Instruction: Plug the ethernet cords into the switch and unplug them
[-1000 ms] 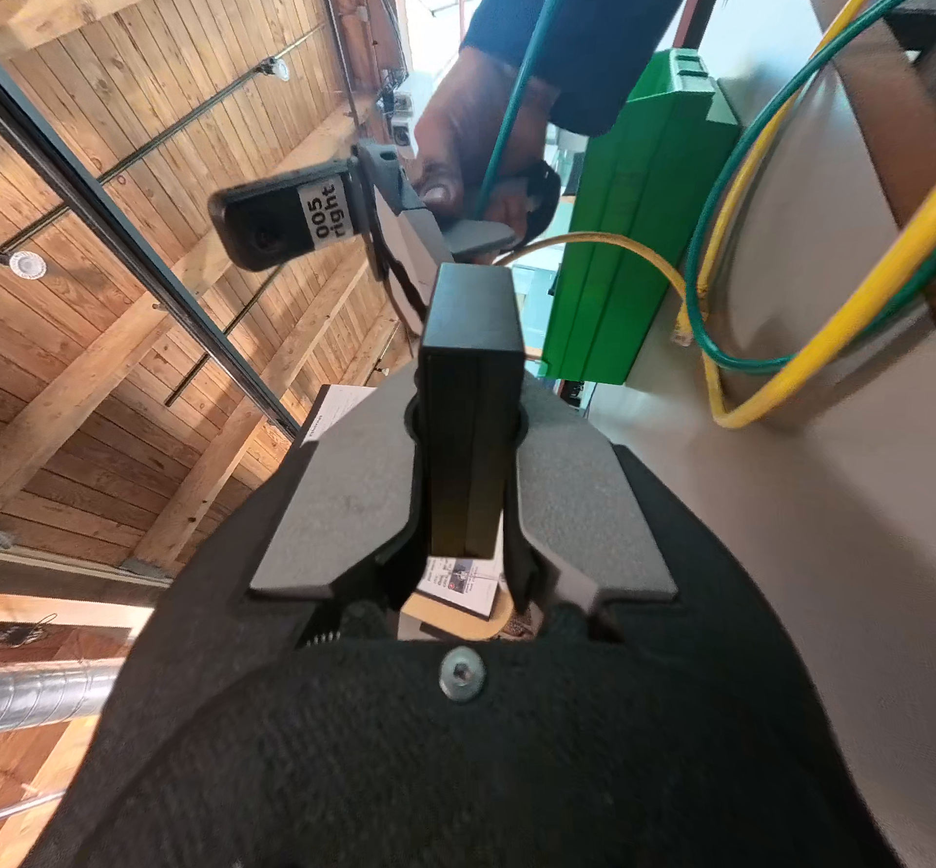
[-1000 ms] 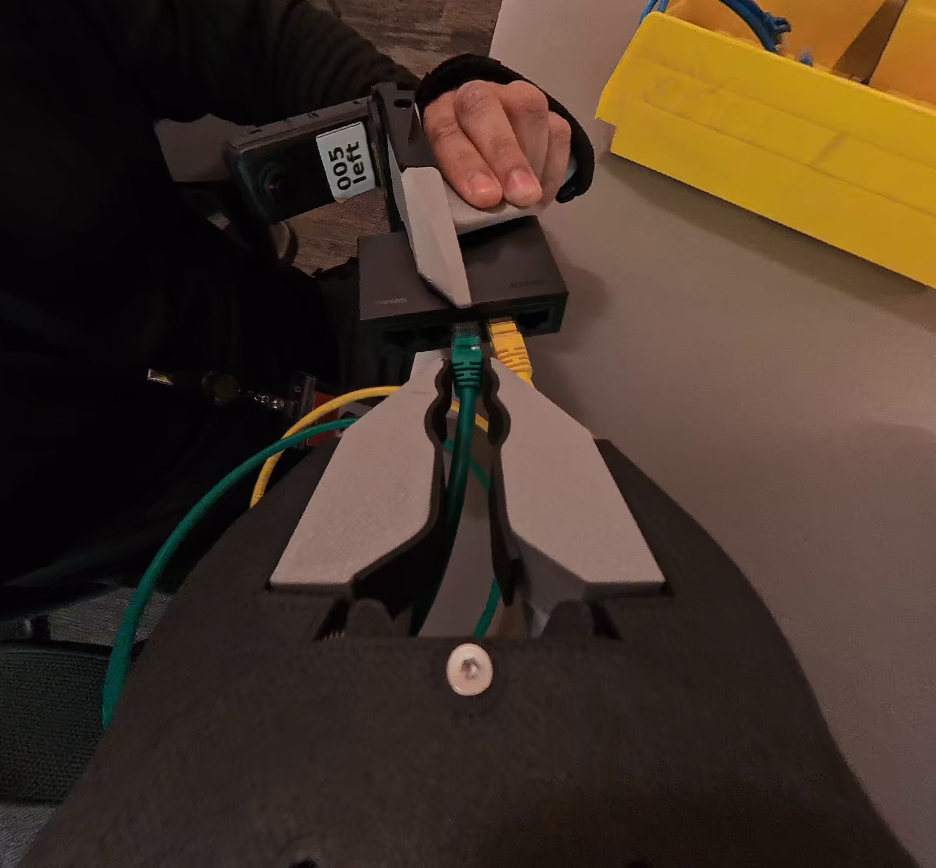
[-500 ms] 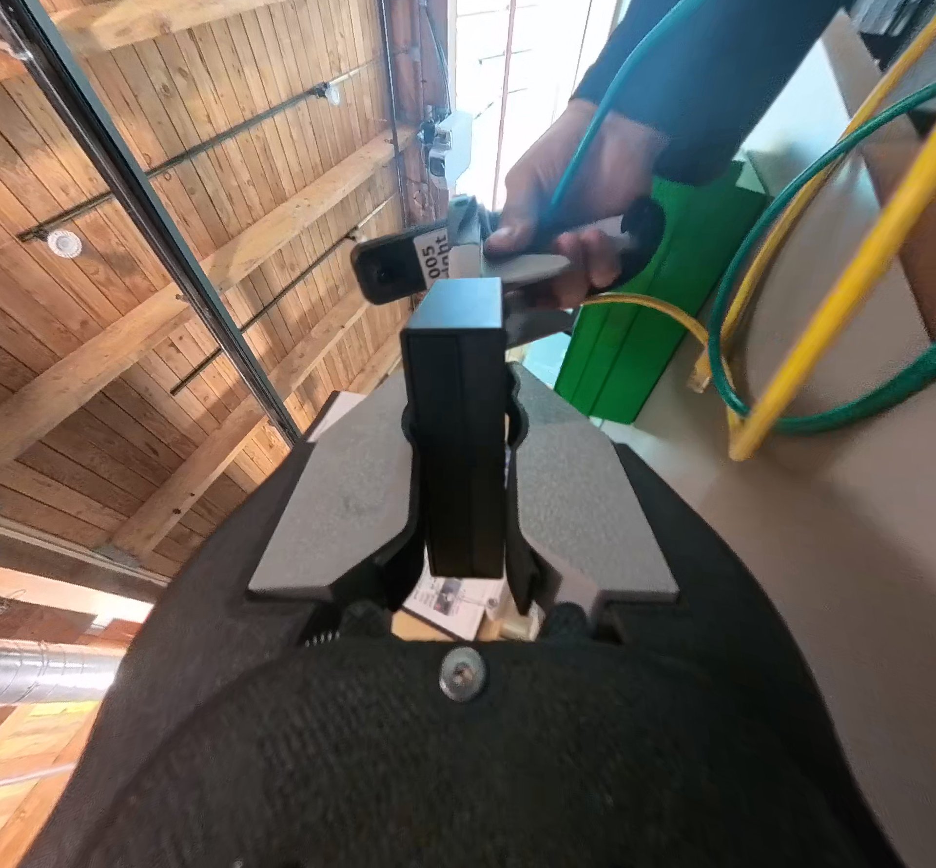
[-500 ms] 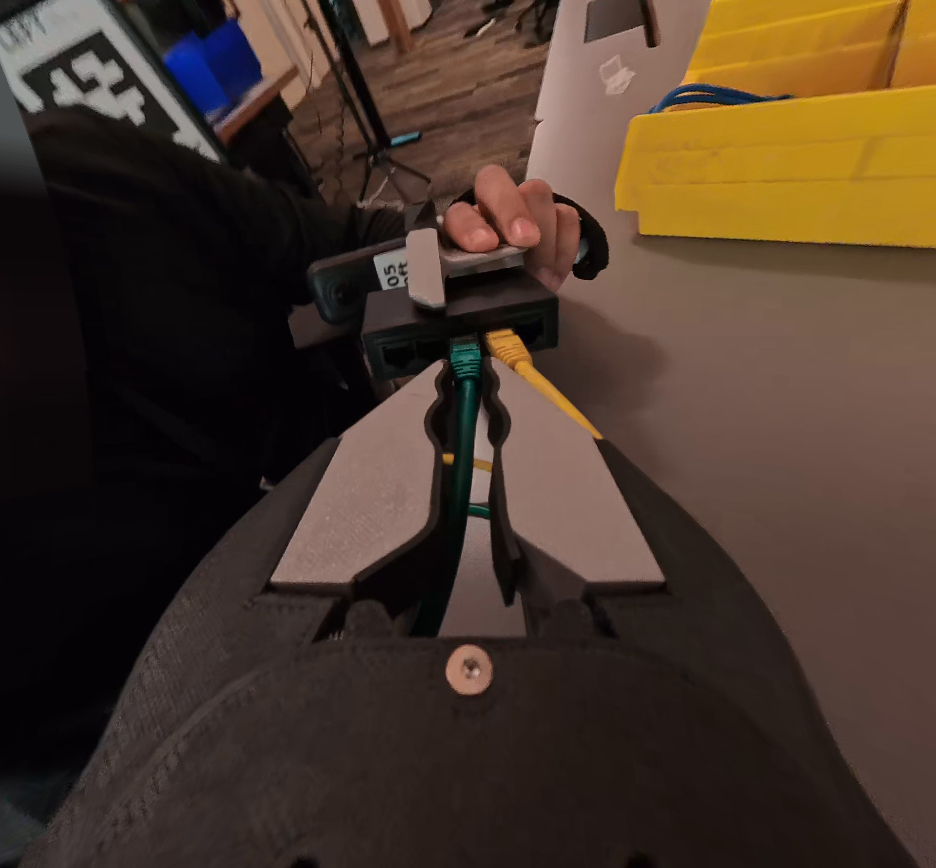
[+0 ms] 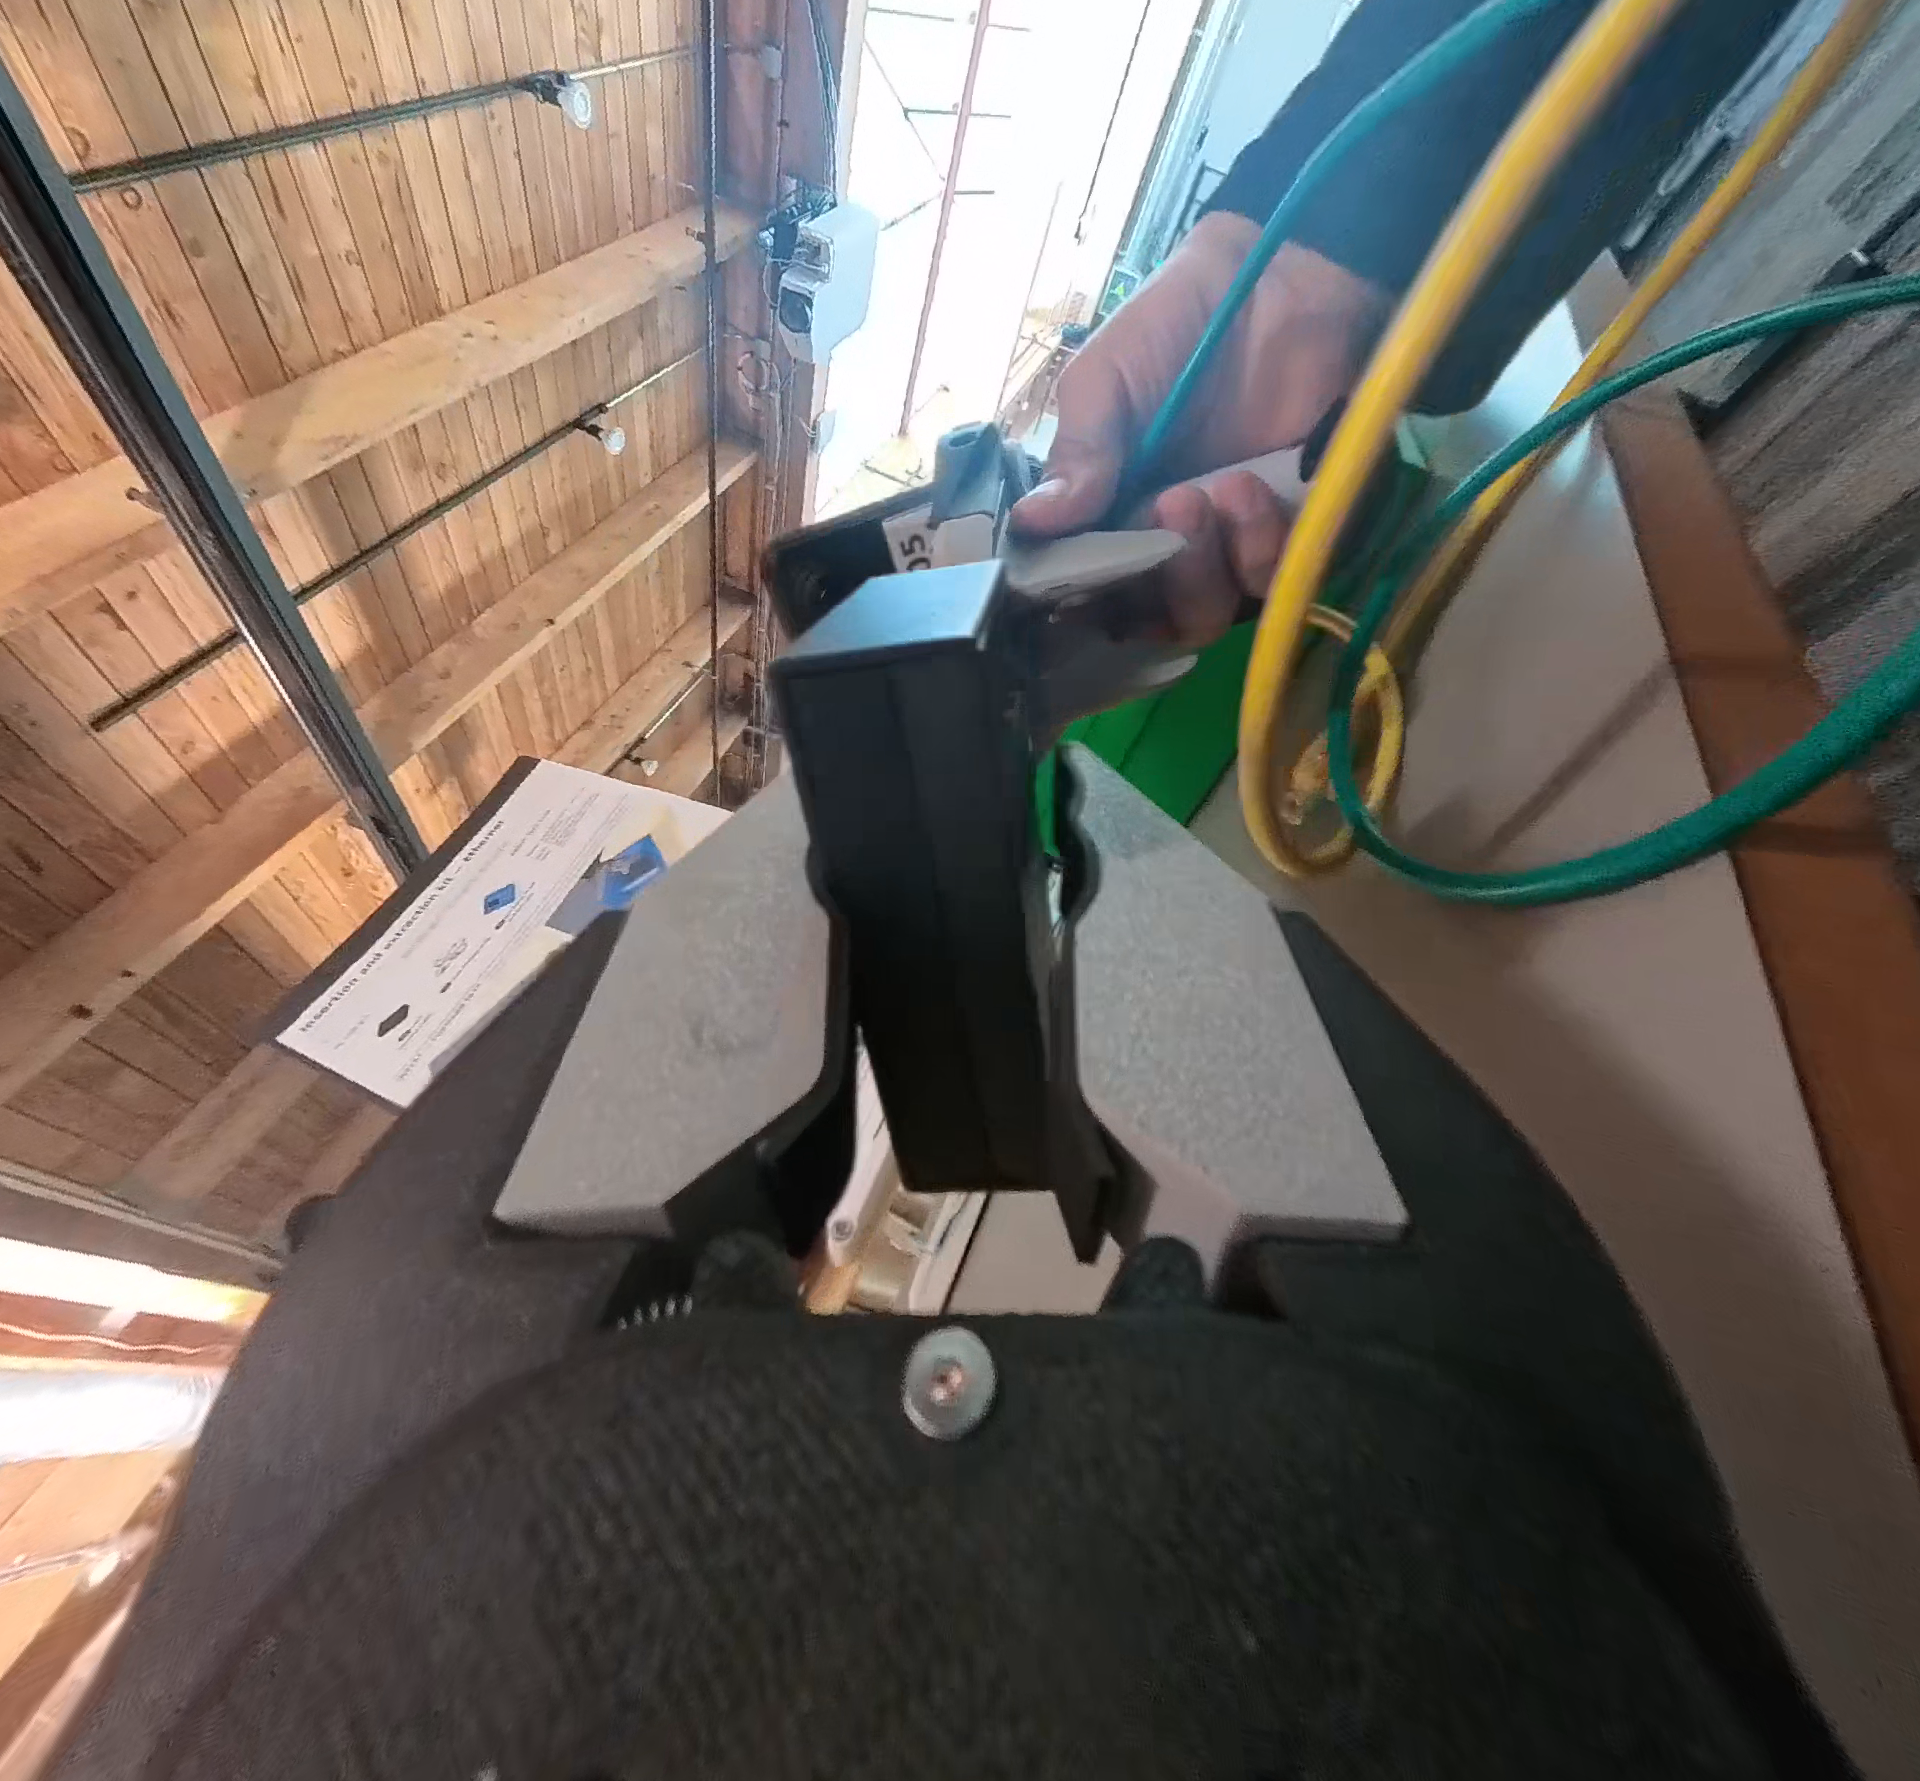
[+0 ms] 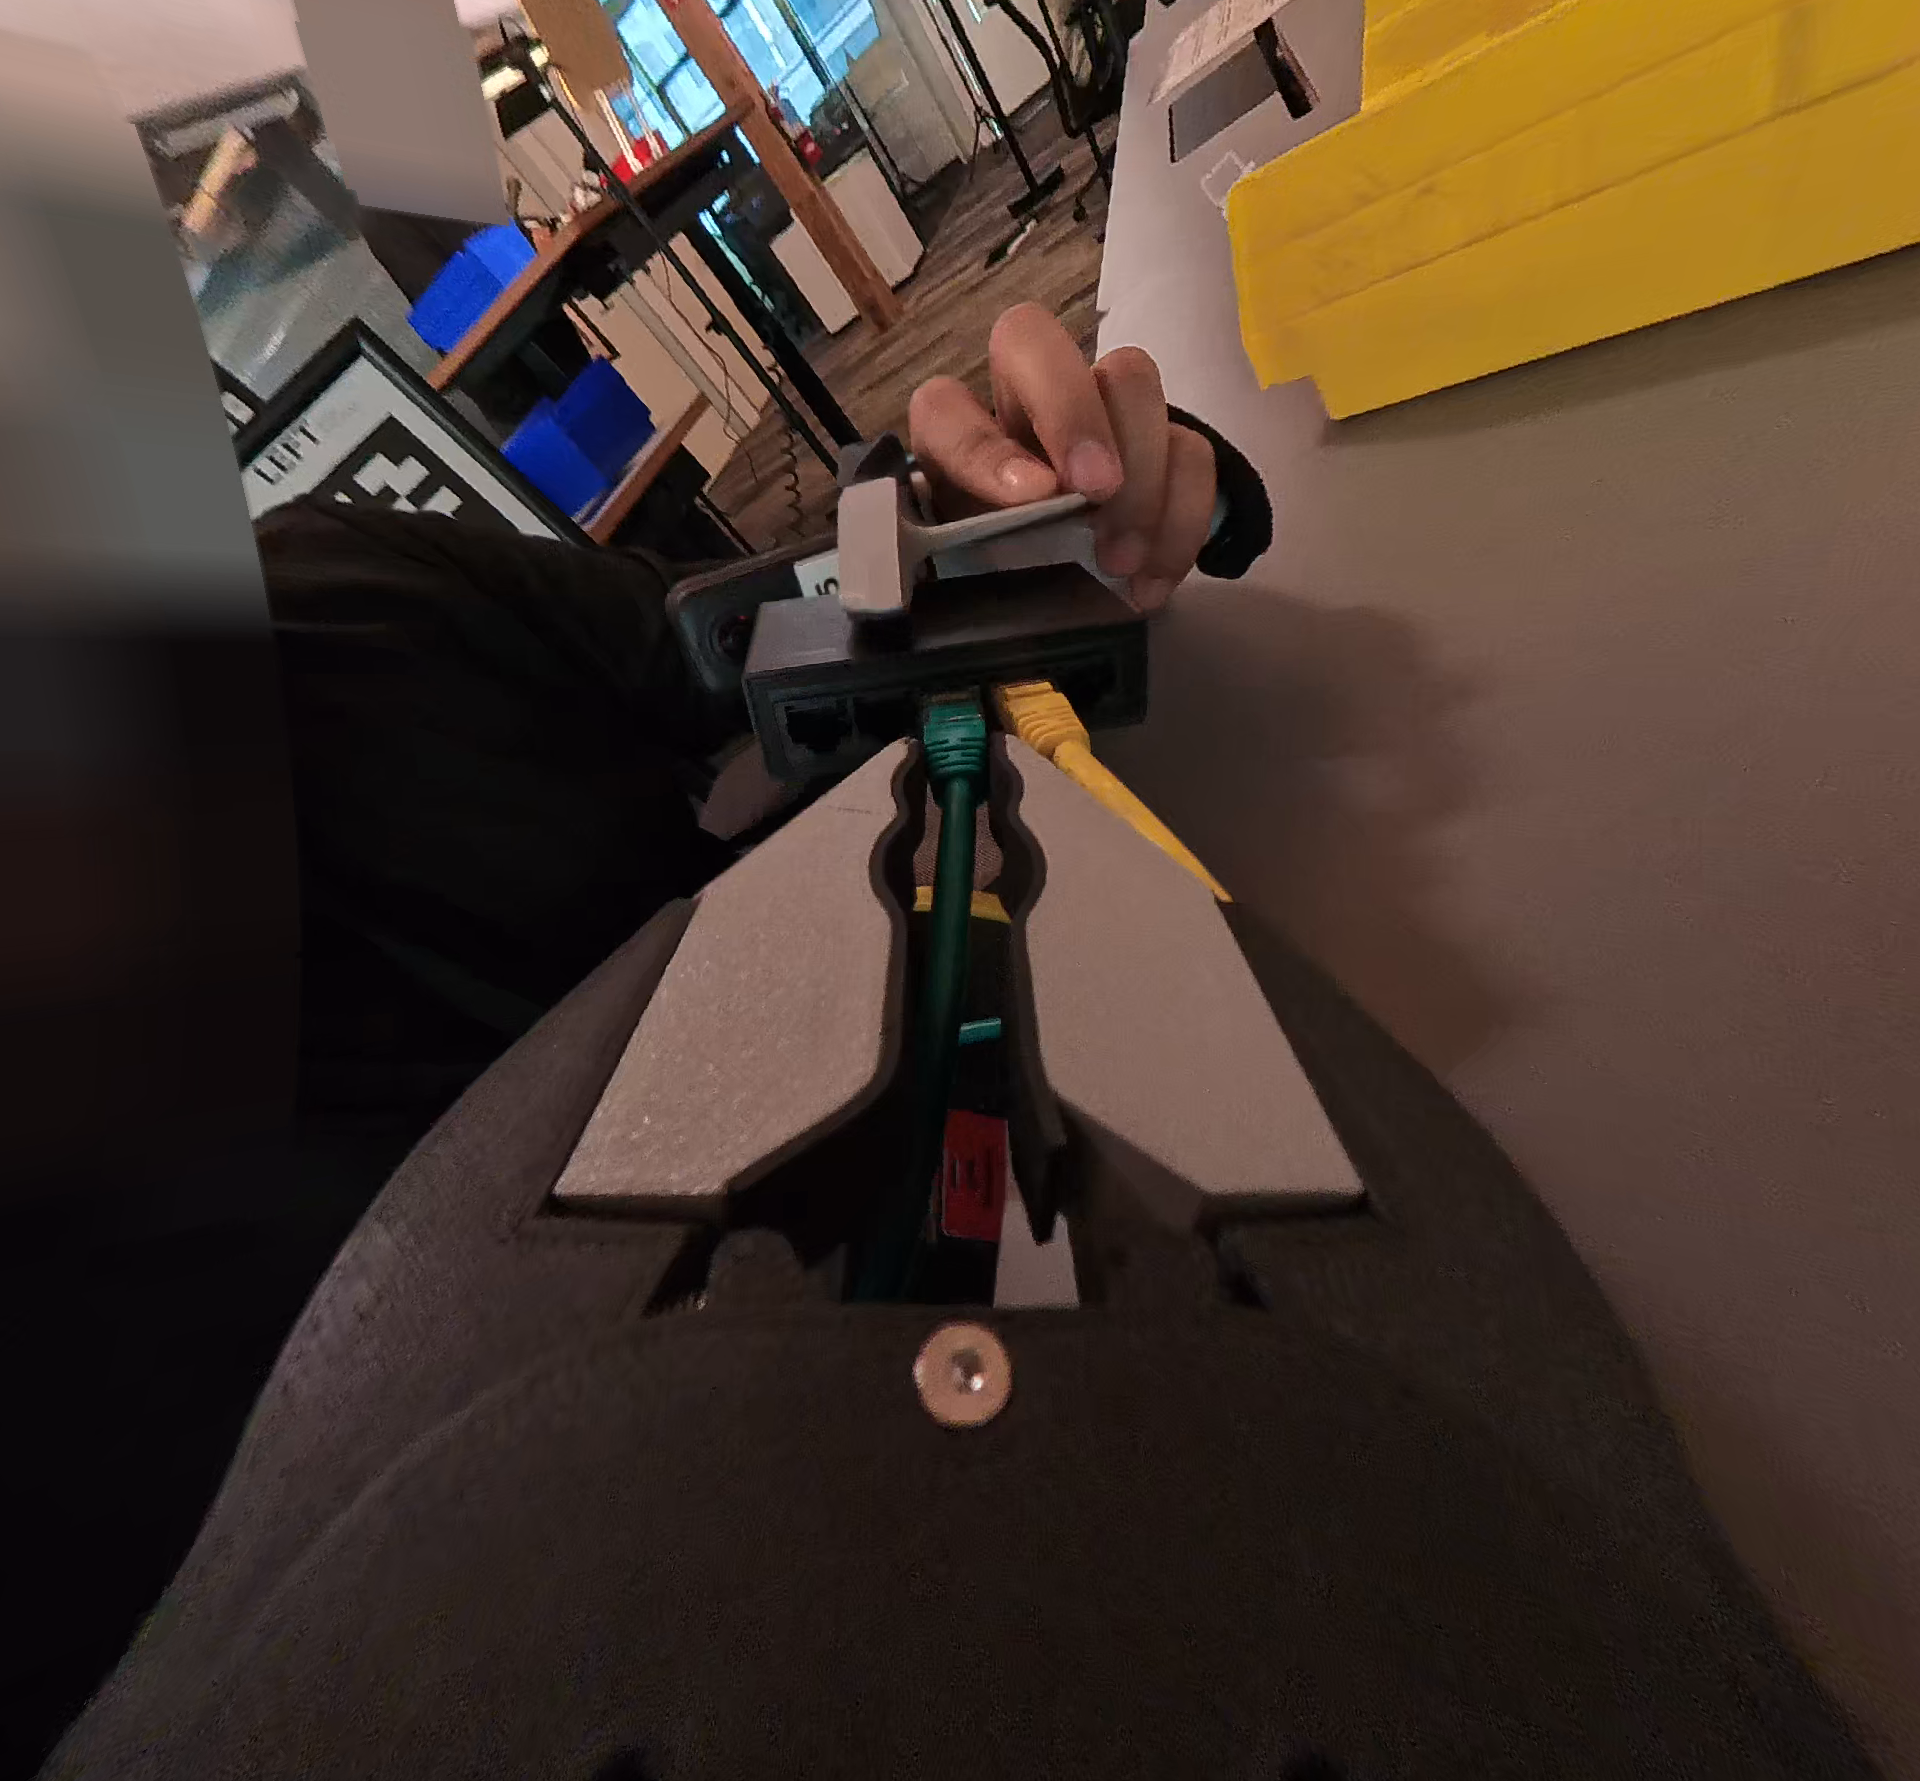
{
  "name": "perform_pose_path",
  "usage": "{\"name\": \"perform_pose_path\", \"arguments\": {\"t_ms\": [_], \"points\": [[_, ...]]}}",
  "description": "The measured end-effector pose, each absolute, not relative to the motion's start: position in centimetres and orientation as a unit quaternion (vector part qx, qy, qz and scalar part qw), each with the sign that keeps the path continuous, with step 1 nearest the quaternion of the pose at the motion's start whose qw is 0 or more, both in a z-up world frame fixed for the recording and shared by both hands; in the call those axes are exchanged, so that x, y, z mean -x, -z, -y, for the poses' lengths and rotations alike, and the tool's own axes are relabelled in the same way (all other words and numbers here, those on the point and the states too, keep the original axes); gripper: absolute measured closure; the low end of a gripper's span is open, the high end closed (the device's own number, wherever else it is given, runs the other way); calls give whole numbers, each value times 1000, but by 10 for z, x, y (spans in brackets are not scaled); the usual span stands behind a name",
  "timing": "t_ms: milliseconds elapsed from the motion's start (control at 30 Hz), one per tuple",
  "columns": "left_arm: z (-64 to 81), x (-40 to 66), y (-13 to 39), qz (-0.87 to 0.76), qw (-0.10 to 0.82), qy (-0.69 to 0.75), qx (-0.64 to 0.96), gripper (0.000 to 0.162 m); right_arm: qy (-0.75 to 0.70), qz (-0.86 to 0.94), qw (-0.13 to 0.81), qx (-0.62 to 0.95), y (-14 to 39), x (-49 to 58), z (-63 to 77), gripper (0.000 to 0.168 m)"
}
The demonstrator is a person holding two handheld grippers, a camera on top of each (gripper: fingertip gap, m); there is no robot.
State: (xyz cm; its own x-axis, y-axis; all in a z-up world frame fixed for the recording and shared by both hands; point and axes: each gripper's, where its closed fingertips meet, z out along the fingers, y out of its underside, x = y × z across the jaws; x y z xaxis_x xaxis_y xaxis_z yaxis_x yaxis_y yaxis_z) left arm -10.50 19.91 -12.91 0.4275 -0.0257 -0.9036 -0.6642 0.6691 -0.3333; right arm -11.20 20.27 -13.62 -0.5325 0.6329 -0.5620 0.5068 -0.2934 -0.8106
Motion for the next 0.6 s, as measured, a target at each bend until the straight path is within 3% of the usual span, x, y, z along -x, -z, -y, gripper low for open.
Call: {"name": "perform_pose_path", "arguments": {"t_ms": [200,300,600], "points": [[-203,106,136,-499,758,-199,369,116,-674,544,20,499,143,113,-206,160],[-211,112,142,-498,745,-206,392,130,-685,521,22,509,150,115,-213,161],[-205,108,138,-505,754,-183,380,134,-665,559,90,486,142,111,-206,160]]}}
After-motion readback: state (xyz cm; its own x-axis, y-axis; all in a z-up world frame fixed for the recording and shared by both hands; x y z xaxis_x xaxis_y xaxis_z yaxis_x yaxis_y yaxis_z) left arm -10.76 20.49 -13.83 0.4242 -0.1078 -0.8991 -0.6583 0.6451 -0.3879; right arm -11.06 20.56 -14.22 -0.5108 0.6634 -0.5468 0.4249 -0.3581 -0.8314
